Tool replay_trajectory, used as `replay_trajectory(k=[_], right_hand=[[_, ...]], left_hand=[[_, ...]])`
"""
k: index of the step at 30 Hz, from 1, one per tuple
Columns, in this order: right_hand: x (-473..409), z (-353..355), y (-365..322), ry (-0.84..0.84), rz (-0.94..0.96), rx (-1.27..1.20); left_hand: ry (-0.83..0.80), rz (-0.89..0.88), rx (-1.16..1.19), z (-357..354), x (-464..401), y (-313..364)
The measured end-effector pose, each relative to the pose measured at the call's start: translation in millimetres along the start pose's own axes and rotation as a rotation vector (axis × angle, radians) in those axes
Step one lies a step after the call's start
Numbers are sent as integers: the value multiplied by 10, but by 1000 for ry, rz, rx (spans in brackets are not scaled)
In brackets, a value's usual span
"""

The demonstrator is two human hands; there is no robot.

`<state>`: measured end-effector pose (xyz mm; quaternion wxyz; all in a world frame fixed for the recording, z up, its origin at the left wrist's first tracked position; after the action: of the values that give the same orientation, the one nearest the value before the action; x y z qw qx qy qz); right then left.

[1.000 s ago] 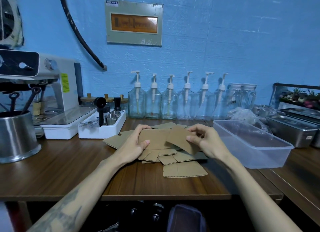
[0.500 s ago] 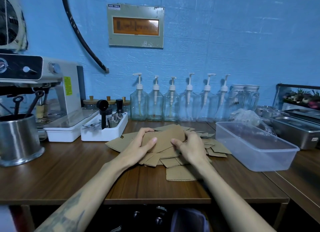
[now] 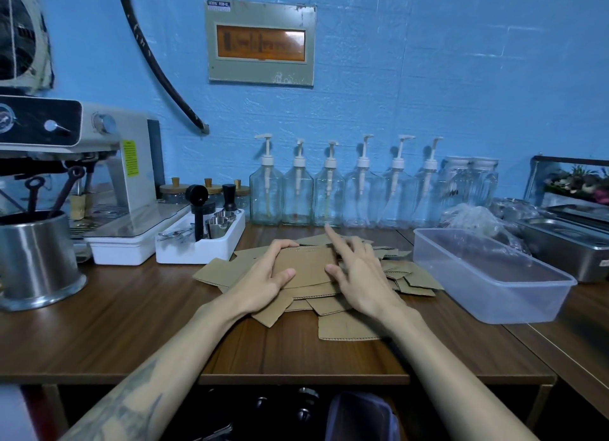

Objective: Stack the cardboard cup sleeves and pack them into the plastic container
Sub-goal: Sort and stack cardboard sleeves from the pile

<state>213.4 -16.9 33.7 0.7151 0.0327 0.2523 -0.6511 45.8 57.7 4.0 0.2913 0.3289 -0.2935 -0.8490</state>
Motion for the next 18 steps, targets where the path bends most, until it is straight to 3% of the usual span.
replay_trajectory(k=[6, 11, 18], right_hand=[[-9, 26, -52, 33, 129, 135], [-23, 31, -25, 50, 94, -84], [-2, 33, 9, 107, 96, -167]], left_hand=[[-29, 11, -56, -34, 0, -4], [-26, -3, -77, -47, 7, 22], [-24, 51, -79, -70, 4, 4]])
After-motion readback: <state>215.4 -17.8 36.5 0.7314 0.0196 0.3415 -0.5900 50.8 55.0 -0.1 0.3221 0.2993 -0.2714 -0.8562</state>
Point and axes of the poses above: each hand's wrist, its own x-axis away from the middle knuckle, its own z-axis out of the back of the hand, y = z × x, the point moved 7 cm from there along -x, towards the middle knuckle, and after that the axes turned 6 degrees about -y, right-handed, at the moved point
